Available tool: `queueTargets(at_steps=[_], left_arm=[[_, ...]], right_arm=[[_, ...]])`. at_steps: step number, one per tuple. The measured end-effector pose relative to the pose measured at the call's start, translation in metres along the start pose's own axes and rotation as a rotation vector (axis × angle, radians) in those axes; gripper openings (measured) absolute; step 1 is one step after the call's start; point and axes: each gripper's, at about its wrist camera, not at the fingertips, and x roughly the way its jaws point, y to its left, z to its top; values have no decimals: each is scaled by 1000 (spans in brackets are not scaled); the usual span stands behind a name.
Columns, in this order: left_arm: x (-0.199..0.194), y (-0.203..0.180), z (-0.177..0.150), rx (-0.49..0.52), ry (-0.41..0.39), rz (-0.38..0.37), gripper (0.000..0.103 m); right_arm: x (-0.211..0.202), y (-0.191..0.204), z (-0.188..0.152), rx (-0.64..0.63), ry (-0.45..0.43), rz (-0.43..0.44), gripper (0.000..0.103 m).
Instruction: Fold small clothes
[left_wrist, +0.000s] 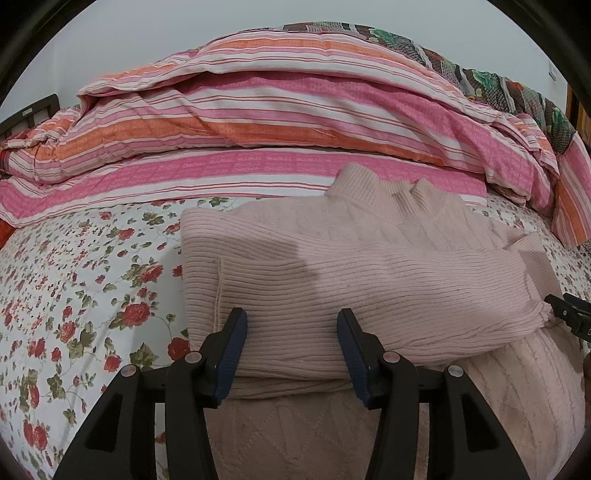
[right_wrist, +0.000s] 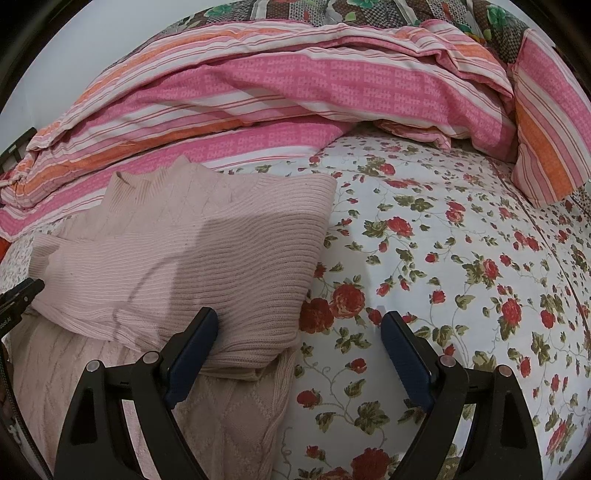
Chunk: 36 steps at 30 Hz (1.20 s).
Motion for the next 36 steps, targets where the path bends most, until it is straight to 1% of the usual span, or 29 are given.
queueTargets(at_steps=[12, 19, 30, 36], left_arm=[[-1, 0, 0, 6, 0, -3, 49], [-7, -4, -2, 21, -7, 16, 51], [-11, -1, -4, 13, -4, -13, 51], [-13, 3, -6, -10, -12, -50, 51]], right_arm=[[-1, 0, -1, -1, -2, -4, 89], [-2, 1, -2, -11, -11, -26, 89], [-2, 4, -3, -18, -16, -43, 89], [0, 2, -2, -13, -3, -32, 90]])
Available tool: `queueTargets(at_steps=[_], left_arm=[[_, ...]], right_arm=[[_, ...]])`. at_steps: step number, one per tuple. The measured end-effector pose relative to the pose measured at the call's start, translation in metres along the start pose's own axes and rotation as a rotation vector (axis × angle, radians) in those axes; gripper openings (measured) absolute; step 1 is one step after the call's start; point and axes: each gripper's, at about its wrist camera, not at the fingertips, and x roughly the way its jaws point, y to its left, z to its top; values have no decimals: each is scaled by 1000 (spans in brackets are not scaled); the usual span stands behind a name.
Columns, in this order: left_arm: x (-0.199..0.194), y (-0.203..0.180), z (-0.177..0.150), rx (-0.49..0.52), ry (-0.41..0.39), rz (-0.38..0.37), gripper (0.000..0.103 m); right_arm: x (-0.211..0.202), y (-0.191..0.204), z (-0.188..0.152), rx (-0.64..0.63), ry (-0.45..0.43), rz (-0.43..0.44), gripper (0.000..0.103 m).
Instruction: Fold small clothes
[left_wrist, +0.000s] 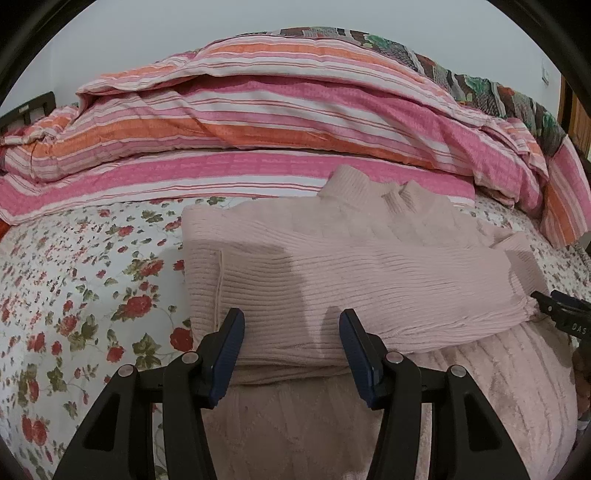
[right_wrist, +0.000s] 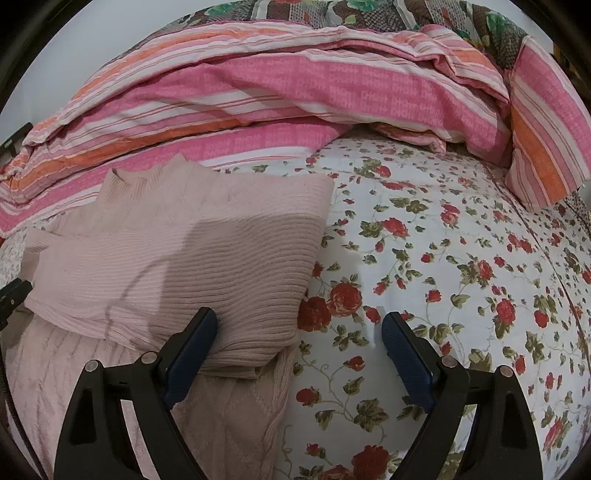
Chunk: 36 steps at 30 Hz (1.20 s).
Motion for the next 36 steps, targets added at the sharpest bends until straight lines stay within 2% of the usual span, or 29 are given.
queueTargets(at_steps=[6, 9, 13, 18, 20, 22, 25, 26, 27, 29, 33, 36], left_arm=[[-9, 3, -6, 1, -13, -55, 54], [-12, 5, -8, 1, -17, -80, 56], [-16, 9, -12, -13, -11, -127, 58], [-22, 12, -22, -45, 0, -185, 59], [-25, 15, -28, -57, 4, -198, 59], [-36, 21, -36, -71, -29, -192, 59], [-49, 33, -49, -103, -45, -185, 59], [-53, 37, -56, -118, -34, -187, 59], [-57, 41, -63, -127, -27, -187, 59], [-64, 42, -73, -121, -9, -175, 59], [-95, 42, -97, -103, -8, -222, 60], [-113, 41, -121, -113, 31, -276, 60]], right_arm=[[-14, -1, -3, 7, 15, -1, 90], [-27, -2, -16, 13, 22, 12, 89], [-52, 3, -44, -55, 3, 10, 87], [-88, 1, -74, -56, -23, 101, 85], [-97, 1, -86, -36, -24, 167, 84], [-103, 5, -99, -38, -29, 223, 81], [-111, 15, -117, -66, -44, 204, 71], [-114, 18, -122, -74, -43, 208, 64], [-116, 20, -127, -84, -34, 219, 52], [-122, 22, -138, -101, -5, 265, 39], [-132, 17, -154, -65, 6, 291, 39], [-140, 8, -167, -17, 22, 324, 39]])
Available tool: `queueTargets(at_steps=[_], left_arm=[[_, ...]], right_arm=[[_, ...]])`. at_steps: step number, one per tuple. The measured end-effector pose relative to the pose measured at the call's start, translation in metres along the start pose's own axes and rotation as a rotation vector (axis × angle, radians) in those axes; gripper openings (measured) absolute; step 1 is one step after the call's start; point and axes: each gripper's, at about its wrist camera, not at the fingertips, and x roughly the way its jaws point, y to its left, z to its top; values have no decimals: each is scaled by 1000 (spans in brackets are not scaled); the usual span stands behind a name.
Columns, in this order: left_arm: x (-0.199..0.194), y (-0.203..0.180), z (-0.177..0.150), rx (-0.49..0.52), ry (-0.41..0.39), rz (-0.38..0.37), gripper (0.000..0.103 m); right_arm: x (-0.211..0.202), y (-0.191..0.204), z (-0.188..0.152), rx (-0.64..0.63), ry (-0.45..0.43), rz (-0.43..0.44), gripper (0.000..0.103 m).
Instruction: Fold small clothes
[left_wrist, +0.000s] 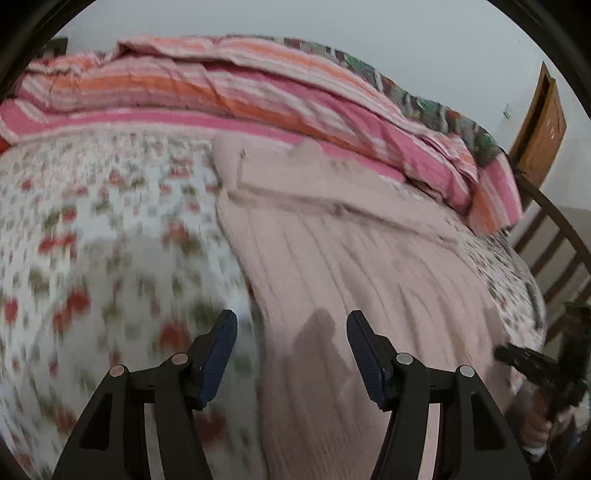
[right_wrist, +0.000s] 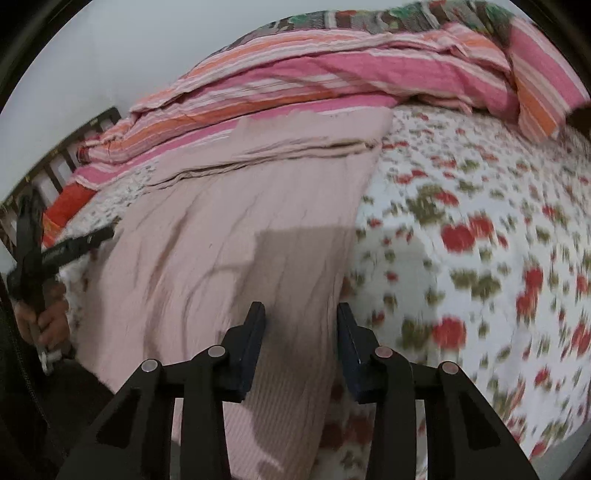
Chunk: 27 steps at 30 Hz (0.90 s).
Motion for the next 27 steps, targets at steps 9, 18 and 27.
queueTargets(at_steps=[9, 18, 27], left_arm=[[-27, -7, -64, -30, 52, -45, 57], [-32, -4, -89, -77, 75, -97, 40], [-32, -3, -102, -144, 86, -163, 17]], right_arm=[[-12, -1, -38, 12, 40, 15, 39], [-15, 3, -55, 0, 43, 30, 39], [-16, 14, -63, 21, 36, 74, 27]])
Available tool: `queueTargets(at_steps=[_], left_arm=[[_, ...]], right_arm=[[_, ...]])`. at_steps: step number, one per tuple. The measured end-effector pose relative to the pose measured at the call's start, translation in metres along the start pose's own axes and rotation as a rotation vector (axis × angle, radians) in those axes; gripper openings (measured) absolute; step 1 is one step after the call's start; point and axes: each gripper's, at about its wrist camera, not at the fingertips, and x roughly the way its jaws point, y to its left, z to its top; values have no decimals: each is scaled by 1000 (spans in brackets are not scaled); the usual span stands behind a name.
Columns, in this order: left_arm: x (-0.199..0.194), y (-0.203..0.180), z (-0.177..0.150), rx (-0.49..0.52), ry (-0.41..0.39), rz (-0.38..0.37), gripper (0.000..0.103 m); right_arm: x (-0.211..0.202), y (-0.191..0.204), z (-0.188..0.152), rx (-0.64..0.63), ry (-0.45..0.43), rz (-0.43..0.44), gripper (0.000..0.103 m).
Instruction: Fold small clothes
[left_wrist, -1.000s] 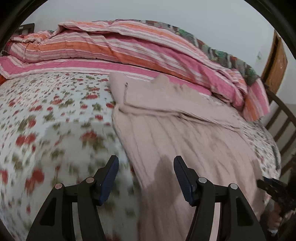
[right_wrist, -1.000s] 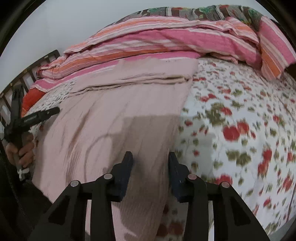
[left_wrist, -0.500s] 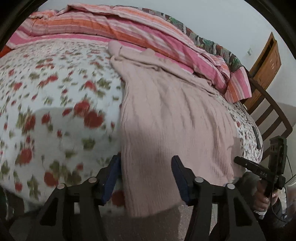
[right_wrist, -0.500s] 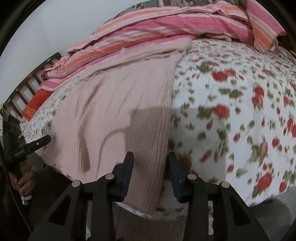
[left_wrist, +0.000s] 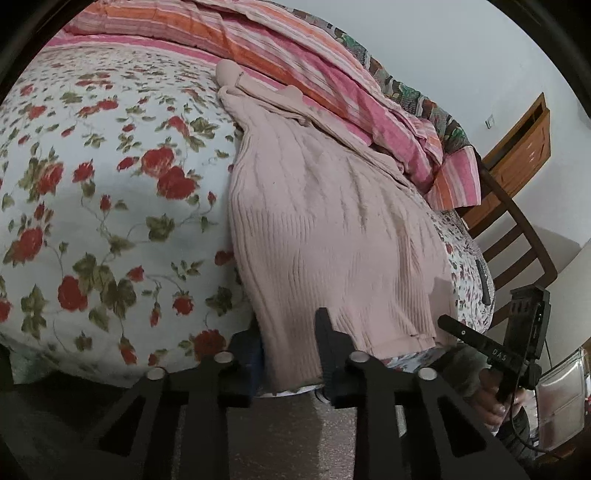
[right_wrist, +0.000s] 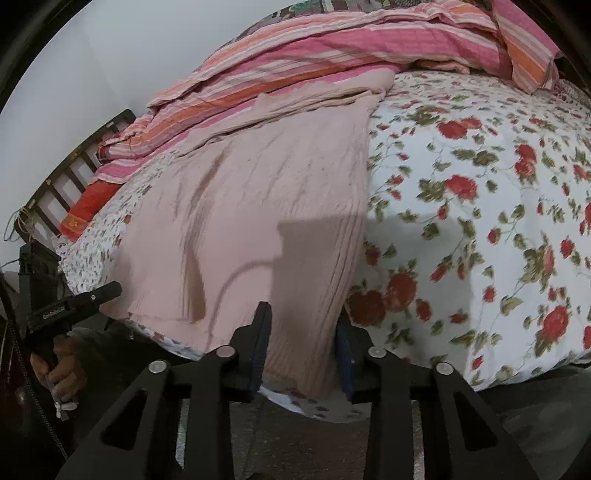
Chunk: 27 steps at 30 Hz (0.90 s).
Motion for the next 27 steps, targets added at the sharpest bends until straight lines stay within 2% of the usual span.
queueTargets(at_steps=[1, 2, 3, 10, 14, 18, 27], left_arm=[[1, -1, 0, -3, 2, 3, 15], [2, -1, -1, -8, 3, 3, 7], [1, -1, -1, -13, -6, 5, 7], [-41, -6, 7, -41, -143, -45, 6], [-63, 3, 14, -101, -188, -76, 6], [-67, -3, 20, -91, -193, -71, 6], [-87, -20, 59, -76, -252, -86, 6]], right_arm=[[1, 1, 0, -5, 4, -3, 22], [3, 2, 0, -6, 15, 2, 8], [4, 2, 0, -1, 16, 6, 6], [-46, -8, 12, 53, -152, 44, 5], [-60, -10, 14, 58, -178, 40, 5], [-65, -10, 17, 75, -181, 61, 5], [-82, -15, 51, 155, -233, 197, 5]])
